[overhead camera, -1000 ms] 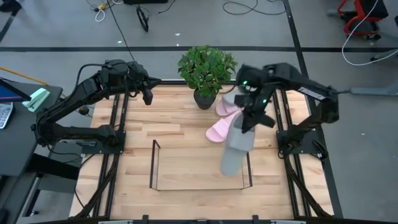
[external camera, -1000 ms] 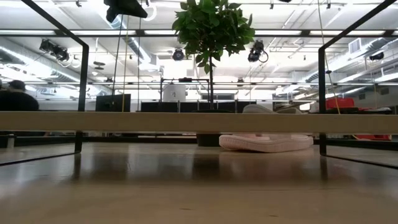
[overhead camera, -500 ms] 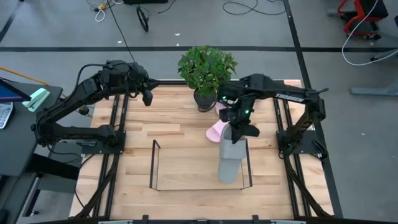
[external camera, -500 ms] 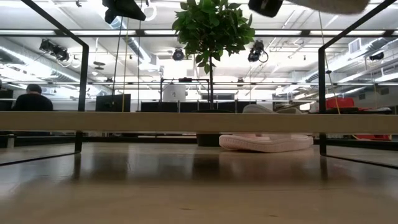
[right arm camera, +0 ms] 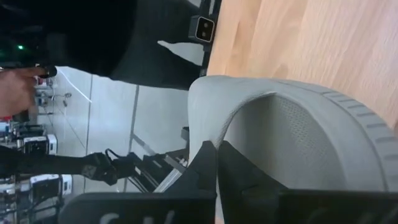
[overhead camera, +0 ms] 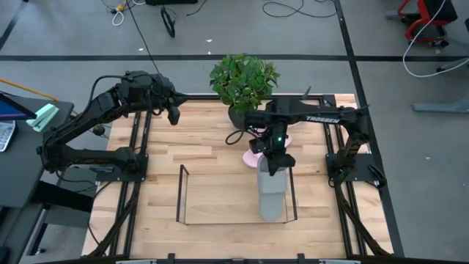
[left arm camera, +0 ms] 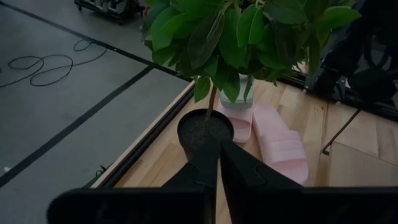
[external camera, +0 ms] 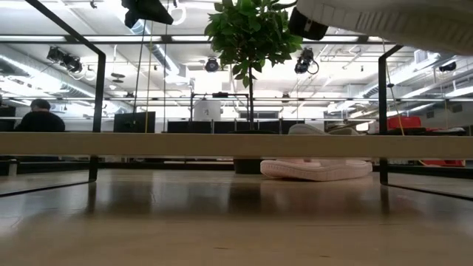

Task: Pick and place slides into the shelf
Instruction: Put the bottom gray slide on the shelf

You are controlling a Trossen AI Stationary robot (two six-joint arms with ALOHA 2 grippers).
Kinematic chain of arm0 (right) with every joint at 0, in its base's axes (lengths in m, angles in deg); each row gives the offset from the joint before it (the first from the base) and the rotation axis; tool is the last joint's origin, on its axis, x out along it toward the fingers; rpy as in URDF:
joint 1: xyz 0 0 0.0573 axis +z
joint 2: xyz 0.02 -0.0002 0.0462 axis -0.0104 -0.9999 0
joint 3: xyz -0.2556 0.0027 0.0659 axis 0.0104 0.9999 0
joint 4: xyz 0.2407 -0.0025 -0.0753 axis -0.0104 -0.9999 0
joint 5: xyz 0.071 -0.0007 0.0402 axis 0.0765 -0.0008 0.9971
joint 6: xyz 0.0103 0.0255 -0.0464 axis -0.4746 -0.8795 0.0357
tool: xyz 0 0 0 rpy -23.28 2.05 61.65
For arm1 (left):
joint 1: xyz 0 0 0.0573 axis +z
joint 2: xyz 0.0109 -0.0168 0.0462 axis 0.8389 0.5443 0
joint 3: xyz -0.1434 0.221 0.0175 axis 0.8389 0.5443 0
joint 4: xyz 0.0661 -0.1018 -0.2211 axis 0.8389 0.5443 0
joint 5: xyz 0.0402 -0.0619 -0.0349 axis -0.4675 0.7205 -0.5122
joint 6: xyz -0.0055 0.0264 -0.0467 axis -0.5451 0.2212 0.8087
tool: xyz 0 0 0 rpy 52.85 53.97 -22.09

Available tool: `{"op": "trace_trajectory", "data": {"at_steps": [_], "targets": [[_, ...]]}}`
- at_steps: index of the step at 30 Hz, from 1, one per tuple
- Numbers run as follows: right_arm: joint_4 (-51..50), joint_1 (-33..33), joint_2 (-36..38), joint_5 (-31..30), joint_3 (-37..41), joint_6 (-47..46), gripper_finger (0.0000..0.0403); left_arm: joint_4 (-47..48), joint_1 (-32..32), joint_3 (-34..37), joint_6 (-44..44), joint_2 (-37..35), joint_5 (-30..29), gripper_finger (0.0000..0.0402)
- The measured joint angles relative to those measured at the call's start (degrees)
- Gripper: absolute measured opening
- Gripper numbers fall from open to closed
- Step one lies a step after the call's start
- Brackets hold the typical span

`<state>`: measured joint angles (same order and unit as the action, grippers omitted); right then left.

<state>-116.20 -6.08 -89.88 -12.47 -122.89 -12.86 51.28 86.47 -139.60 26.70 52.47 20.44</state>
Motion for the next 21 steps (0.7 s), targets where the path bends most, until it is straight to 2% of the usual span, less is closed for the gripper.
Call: {"op": "trace_trajectory", "data": {"at_steps": [13, 21], "targets": [[2.08, 2.76, -0.28, -7.38, 0.02, -1.55, 0.0, 0.54, 0.0, 0.0, -1.0, 0.0, 0.0, 0.0014], [3.32, 4.05, -0.24, -5.02, 2.71, -3.85, 0.0, 0.82, 0.0, 0.0, -1.03, 0.0, 0.01, 0.0027]]}}
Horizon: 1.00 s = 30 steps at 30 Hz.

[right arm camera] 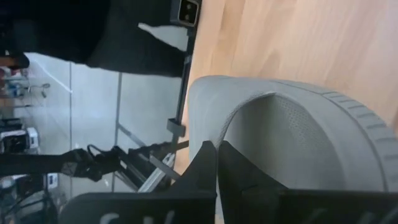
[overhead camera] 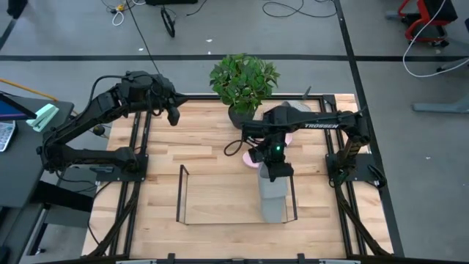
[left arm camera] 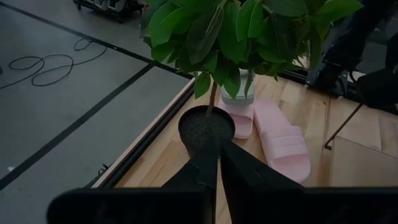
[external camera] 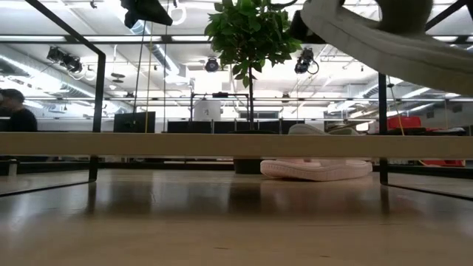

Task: Pick and place slides into the shelf
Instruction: Put the bottom gray slide on the shelf

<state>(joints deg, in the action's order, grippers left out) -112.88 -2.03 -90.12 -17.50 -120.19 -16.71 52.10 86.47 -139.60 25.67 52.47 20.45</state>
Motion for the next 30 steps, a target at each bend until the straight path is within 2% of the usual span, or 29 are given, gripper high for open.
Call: {"op": "trace_trajectory", "data": {"at_steps": [12, 19, 24, 30], "targets": [[3.63, 1.61, 0.02, -0.03, 7.02, -2.34, 0.0, 0.0, -0.02, 0.0, -0.06, 0.0, 0.0, 0.0018], [5.97, 1.38, 0.02, 0.34, 7.24, -3.61, 0.0, 0.0, -0.01, 0.0, -0.01, 0.0, 0.0, 0.0022], [9.06, 0.32, 0.02, 4.23, 7.26, -5.39, 0.0, 0.0, -0.02, 0.0, 0.01, 0.0, 0.01, 0.003], [9.15, -0.32, 0.02, 4.24, 7.25, -6.25, 0.0, 0.02, -0.02, 0.0, -0.08, 0.0, 0.01, 0.0029]]}}
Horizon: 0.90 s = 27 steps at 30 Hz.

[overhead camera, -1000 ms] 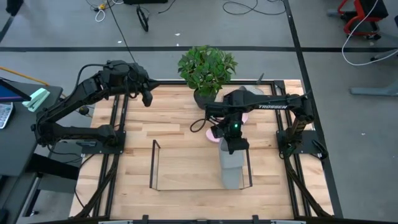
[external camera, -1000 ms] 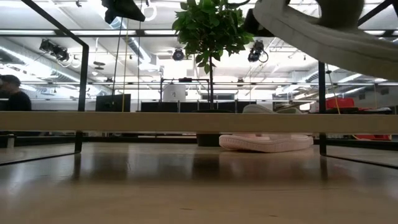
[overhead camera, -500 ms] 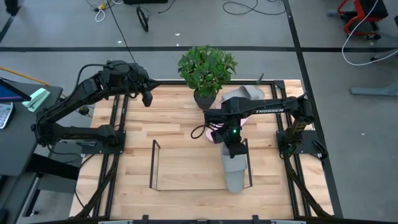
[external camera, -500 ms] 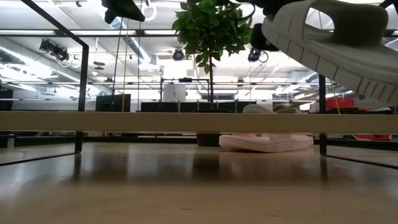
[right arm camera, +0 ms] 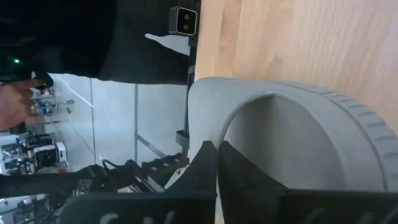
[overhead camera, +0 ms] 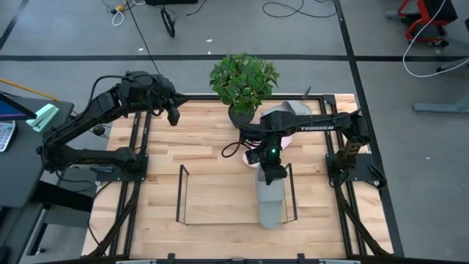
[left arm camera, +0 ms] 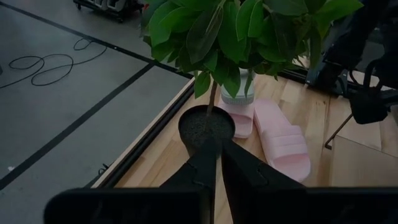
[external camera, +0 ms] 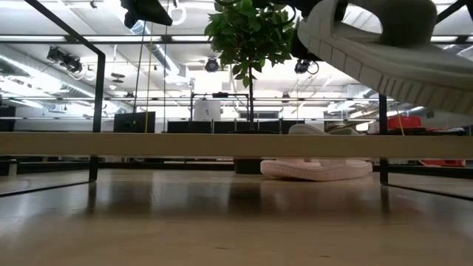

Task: Pick and place slides into the shelf
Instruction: Put the bottom gray slide on the shelf

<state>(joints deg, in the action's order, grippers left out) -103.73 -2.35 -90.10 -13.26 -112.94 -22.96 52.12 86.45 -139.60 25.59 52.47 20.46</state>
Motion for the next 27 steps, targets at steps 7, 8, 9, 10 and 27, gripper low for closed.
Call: {"op": "trace_trajectory", "data": {"at_steps": [7, 8, 9, 10, 27], "targets": [[0.93, 0.07, 0.04, 0.63, 0.82, -0.86, 0.0, 0.0, 0.0, 0.0, -0.04, 0.0, -0.01, 0.0018], [0.99, 0.07, 0.04, 0.55, 1.42, -1.13, 0.0, 0.0, 0.02, 0.0, -0.04, 0.0, -0.02, 0.0019], [0.97, 0.07, 0.04, 0.33, 2.19, -1.15, 0.0, 0.0, 0.02, 0.0, -0.04, 0.0, -0.02, 0.0019], [1.09, 0.06, 0.04, -0.4, 2.93, -1.12, 0.0, 0.0, 0.0, 0.0, -0.06, 0.0, 0.0, 0.0021], [4.16, 0.03, 0.04, -14.43, 7.68, -0.85, 0.0, 0.0, 0.0, 0.0, -0.02, 0.0, -0.01, 0.0025]]}}
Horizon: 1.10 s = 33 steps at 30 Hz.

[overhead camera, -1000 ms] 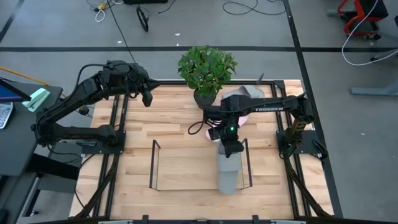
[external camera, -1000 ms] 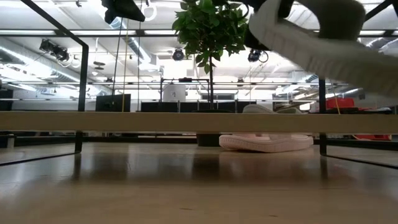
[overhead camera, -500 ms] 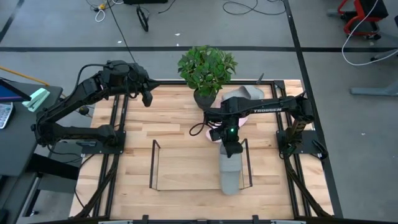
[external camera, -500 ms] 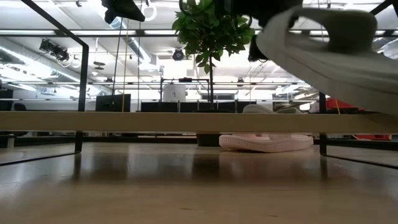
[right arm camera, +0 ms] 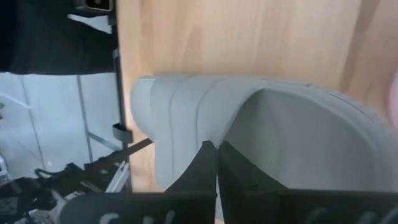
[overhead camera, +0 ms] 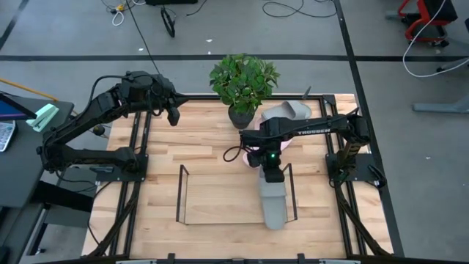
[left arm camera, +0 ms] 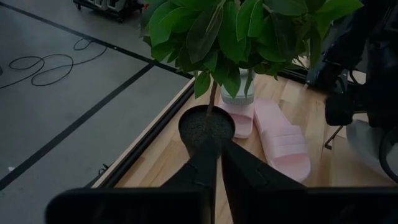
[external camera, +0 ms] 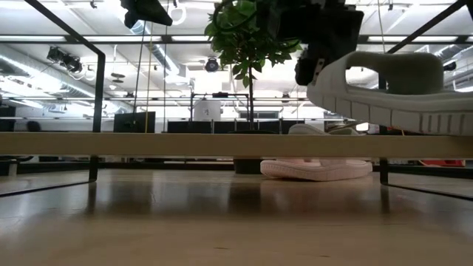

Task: Pick and place slides into the shelf
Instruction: Put the bottom gray slide on the shelf

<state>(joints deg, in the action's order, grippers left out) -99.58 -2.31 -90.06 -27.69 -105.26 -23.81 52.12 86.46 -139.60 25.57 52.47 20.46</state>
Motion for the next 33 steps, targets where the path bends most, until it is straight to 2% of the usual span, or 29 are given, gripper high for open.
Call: {"op": "trace_trajectory", "data": {"at_steps": [5, 17, 33], "targets": [[0.45, -0.01, 0.0, -2.83, 0.0, -1.49, 0.0, -0.01, -0.01, 0.0, 0.08, 0.0, -0.02, 0.0018], [0.73, -0.03, 0.0, -4.5, 0.0, -2.37, 0.0, 0.0, 0.0, 0.0, 0.09, 0.0, 0.0, 0.0032], [2.05, 0.82, 0.0, -8.37, 0.02, -3.0, 0.0, 0.0, -0.01, 0.0, 0.04, 0.0, 0.0, 0.002]]}}
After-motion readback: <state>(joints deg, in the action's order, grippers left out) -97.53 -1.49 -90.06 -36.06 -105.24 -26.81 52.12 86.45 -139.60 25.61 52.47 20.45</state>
